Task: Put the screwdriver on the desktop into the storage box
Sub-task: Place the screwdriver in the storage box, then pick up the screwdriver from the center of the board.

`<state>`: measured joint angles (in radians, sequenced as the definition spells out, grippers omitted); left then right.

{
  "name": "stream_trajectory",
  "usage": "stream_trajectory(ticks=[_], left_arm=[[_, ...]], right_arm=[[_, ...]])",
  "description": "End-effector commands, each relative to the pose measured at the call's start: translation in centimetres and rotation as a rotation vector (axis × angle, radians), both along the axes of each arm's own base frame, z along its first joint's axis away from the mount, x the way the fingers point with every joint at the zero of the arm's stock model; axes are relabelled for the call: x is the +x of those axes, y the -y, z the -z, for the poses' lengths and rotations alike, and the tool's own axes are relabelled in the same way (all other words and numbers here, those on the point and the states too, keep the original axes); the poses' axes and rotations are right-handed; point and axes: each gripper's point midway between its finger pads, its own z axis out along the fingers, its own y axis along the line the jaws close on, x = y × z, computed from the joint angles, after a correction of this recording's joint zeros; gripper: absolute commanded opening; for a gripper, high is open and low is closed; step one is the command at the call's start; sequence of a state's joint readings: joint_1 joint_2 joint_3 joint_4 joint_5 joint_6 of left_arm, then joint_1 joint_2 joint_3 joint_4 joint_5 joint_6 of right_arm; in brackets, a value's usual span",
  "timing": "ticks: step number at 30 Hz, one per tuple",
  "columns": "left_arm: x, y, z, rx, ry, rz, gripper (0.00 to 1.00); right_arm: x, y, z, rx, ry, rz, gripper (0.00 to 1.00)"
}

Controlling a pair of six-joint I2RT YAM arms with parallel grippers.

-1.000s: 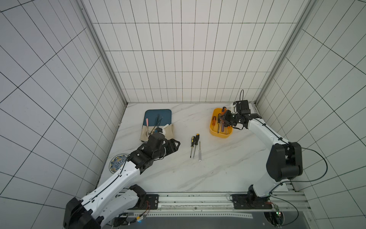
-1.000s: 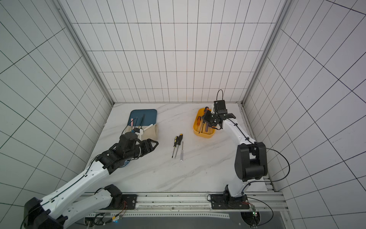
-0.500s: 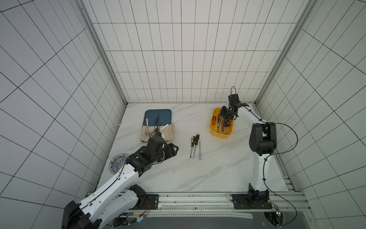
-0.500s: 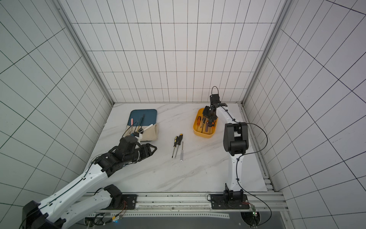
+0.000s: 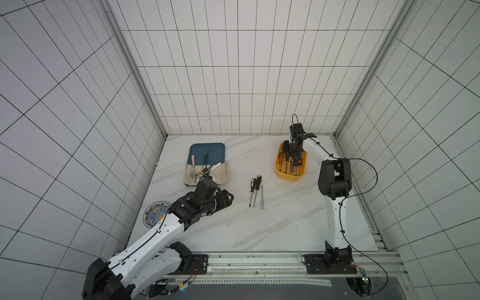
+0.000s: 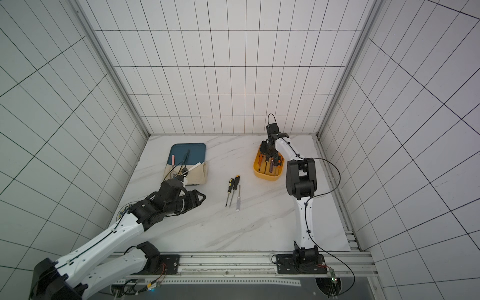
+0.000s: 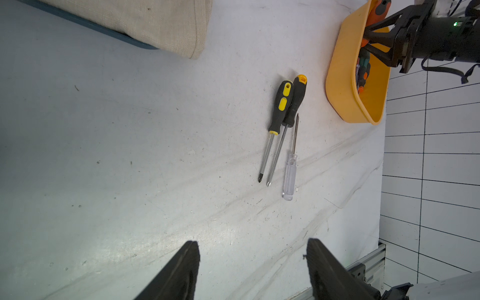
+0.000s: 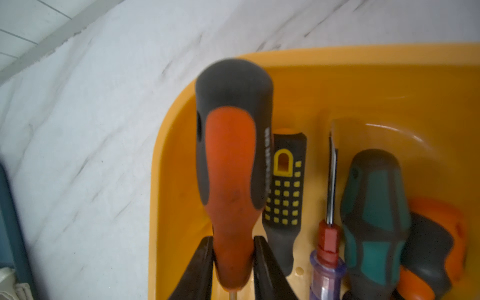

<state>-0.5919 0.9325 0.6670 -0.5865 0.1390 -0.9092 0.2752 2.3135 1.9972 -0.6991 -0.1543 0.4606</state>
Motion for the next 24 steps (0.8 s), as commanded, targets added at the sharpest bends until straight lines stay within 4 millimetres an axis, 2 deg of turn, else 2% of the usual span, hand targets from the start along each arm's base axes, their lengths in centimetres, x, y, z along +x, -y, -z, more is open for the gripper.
stream_trajectory(ticks=[1, 6, 12, 14, 17, 20, 24], left_arm=[[0.3, 0.1, 0.1, 0.006, 0.012, 0.004, 0.69], [0.7, 0.4, 0.1, 0.020, 0.003, 0.016, 0.70], [1.6, 1.3, 0.6, 0.041, -0.017, 0.027, 0.70], [2.1, 1.8, 0.7, 0.063, -0.017, 0.037, 0.70], [2.8, 3.1, 1.3, 0.099, -0.032, 0.059, 0.67], [3.8, 4.7, 2.0, 0.135, -0.045, 0.084, 0.64], [5.5, 6.8, 3.1, 0.180, -0.065, 0.111, 0.59]], right_arm=[[-0.2, 0.6, -1.2, -0.027, -0.010, 0.017, 0.37], [-1.0, 1.2, -4.1, -0.042, 0.032, 0.023, 0.39], [-4.2, 1.7, -9.3, 0.031, 0.142, 0.052, 0.39], [-6.0, 2.0, -10.8, 0.056, 0.175, 0.063, 0.39], [-9.3, 1.9, -11.7, 0.095, 0.200, 0.062, 0.39], [-12.6, 1.7, -11.9, 0.114, 0.218, 0.049, 0.39], [-16.5, 2.5, -11.7, 0.132, 0.231, 0.064, 0.39]])
